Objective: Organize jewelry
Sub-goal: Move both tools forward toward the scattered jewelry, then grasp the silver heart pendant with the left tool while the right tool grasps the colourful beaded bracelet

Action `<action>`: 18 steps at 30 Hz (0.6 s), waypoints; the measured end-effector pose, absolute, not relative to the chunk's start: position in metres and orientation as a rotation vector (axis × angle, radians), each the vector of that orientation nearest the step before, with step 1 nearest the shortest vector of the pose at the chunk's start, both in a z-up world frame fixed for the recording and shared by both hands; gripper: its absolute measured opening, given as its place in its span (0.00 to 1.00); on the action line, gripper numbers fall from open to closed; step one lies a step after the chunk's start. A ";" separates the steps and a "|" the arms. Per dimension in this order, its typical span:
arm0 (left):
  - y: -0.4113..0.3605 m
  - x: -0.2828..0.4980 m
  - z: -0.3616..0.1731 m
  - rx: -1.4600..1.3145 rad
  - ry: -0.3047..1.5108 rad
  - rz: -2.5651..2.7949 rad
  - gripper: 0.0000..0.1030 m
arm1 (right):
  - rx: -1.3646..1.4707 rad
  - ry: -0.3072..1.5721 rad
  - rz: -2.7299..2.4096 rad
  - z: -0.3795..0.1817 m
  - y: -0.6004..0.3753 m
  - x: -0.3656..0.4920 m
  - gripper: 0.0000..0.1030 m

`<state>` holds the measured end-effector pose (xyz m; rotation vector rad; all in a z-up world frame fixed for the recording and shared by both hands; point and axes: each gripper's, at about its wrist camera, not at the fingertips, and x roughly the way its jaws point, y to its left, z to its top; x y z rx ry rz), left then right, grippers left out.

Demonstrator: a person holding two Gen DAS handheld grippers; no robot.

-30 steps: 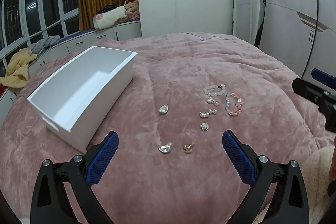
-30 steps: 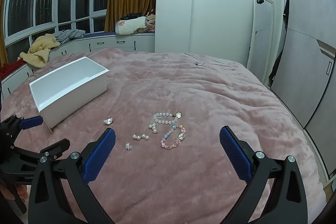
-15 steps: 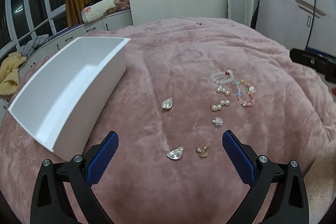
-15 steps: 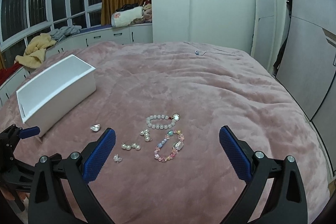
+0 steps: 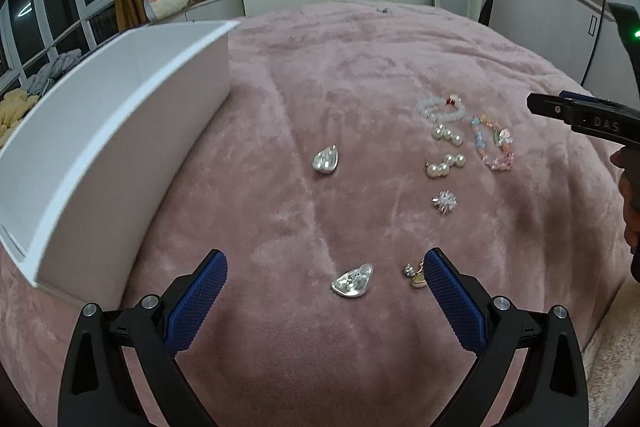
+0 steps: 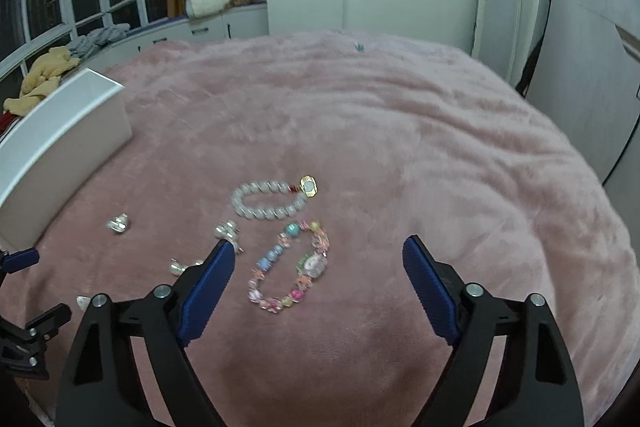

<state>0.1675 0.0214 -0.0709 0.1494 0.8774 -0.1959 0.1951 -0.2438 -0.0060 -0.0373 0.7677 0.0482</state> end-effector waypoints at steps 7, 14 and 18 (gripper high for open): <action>0.022 0.177 -0.088 0.134 0.929 -0.203 0.82 | -0.039 0.825 0.039 -0.028 -0.245 0.210 0.78; 0.018 0.179 -0.100 0.154 0.962 -0.215 0.71 | -0.054 0.880 0.026 -0.046 -0.244 0.222 0.71; 0.020 0.179 -0.101 0.151 0.968 -0.212 0.67 | -0.053 0.922 0.012 -0.056 -0.245 0.228 0.62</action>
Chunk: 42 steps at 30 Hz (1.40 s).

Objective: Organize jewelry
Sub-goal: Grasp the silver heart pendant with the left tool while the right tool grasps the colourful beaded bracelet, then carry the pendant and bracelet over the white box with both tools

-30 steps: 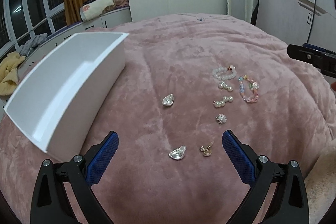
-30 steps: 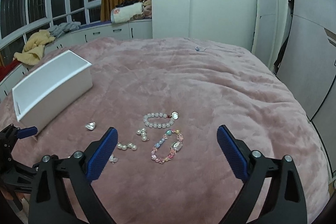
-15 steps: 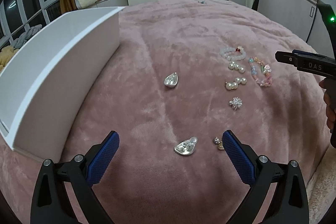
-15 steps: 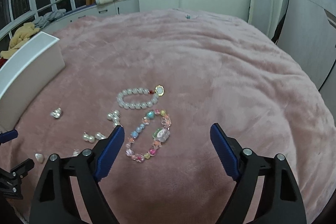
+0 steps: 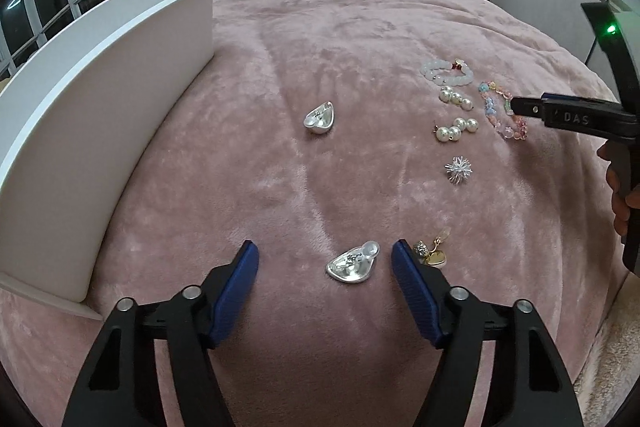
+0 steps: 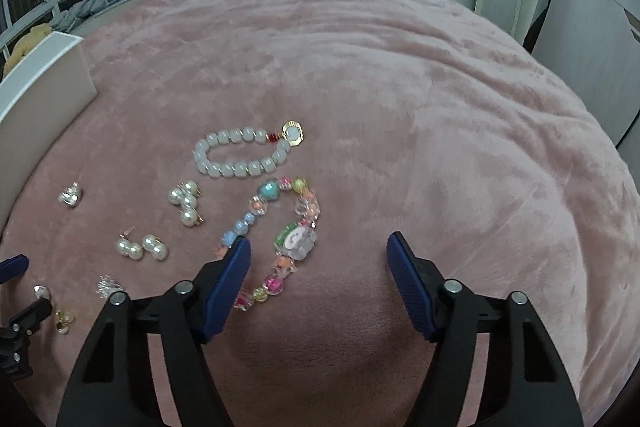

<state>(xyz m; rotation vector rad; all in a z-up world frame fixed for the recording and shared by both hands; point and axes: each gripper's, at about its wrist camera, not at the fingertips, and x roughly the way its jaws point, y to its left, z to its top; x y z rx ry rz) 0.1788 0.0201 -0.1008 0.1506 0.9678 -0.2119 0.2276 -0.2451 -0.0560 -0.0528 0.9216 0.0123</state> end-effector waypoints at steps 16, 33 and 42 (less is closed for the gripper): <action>0.019 0.176 -0.103 0.147 0.973 -0.234 0.28 | 0.003 0.972 0.081 -0.069 -0.248 0.228 0.19; 0.036 0.171 -0.083 0.043 0.929 -0.220 0.28 | 0.036 0.873 0.127 -0.036 -0.248 0.205 0.11; 0.047 0.162 -0.047 -0.019 0.859 -0.245 0.28 | 0.028 0.741 0.194 0.020 -0.228 0.189 0.08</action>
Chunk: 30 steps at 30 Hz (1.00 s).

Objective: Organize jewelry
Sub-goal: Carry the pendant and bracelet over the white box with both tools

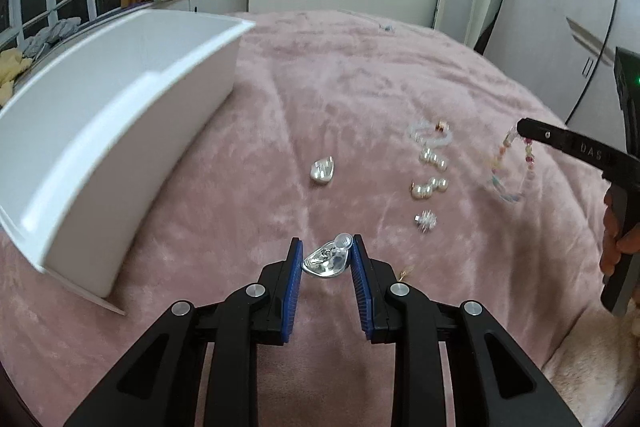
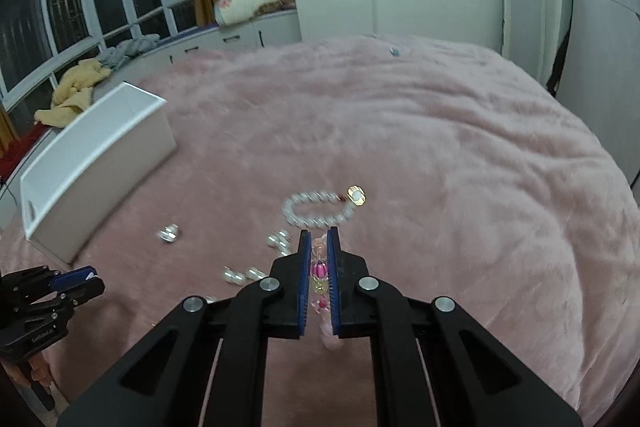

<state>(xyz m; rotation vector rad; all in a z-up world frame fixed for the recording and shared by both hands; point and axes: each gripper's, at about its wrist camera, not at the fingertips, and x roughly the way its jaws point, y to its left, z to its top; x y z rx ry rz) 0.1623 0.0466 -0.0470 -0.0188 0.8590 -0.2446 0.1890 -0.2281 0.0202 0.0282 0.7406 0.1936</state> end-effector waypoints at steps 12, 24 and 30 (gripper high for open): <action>0.090 0.160 0.009 -0.053 0.784 -0.189 0.28 | 0.006 0.624 0.293 0.089 -0.183 0.193 0.08; 0.162 0.184 0.058 -0.035 0.735 -0.068 0.28 | -0.092 0.565 0.472 0.135 -0.059 0.229 0.08; 0.199 0.208 0.071 -0.014 0.739 -0.023 0.28 | -0.091 0.599 0.576 0.139 0.006 0.254 0.08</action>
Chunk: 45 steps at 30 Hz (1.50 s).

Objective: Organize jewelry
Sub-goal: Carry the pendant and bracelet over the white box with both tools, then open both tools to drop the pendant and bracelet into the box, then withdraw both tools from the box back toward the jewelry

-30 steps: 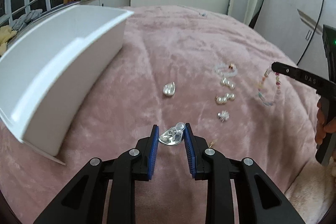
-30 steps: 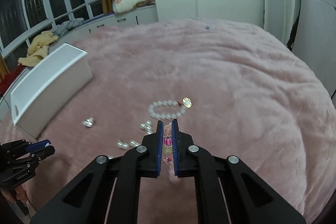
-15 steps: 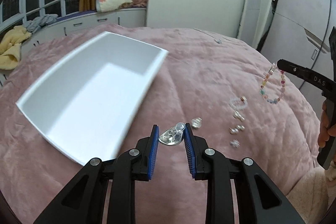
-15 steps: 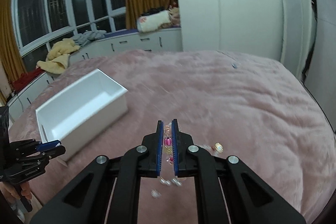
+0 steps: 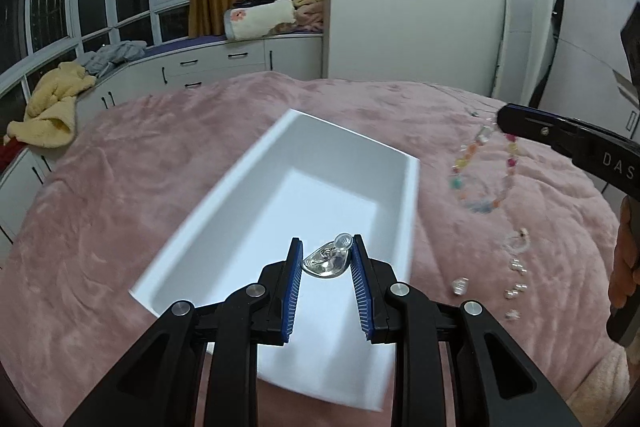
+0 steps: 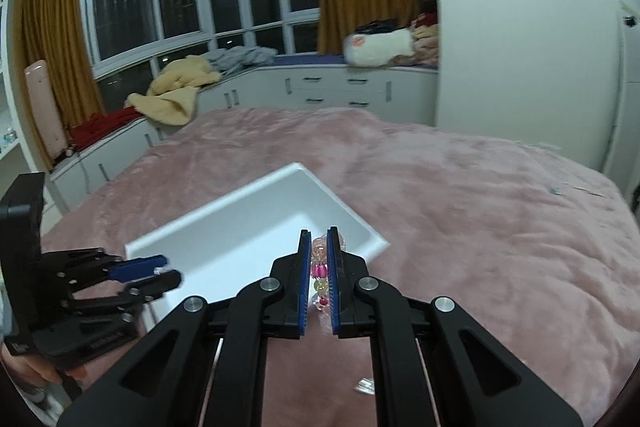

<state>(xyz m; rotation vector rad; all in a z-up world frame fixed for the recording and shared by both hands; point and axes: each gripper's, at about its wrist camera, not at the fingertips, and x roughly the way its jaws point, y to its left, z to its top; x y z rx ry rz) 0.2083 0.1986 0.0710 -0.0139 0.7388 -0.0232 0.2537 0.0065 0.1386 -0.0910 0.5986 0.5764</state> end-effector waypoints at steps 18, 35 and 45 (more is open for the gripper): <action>0.221 0.273 0.009 0.057 0.923 -0.014 0.28 | -0.014 0.857 0.670 0.058 0.117 0.319 0.08; 0.230 0.271 -0.007 0.000 0.943 0.039 0.46 | 0.034 0.832 0.680 0.059 0.111 0.318 0.55; 0.204 0.242 0.051 0.015 0.781 0.026 0.63 | 0.053 0.640 0.684 0.137 0.050 0.289 0.61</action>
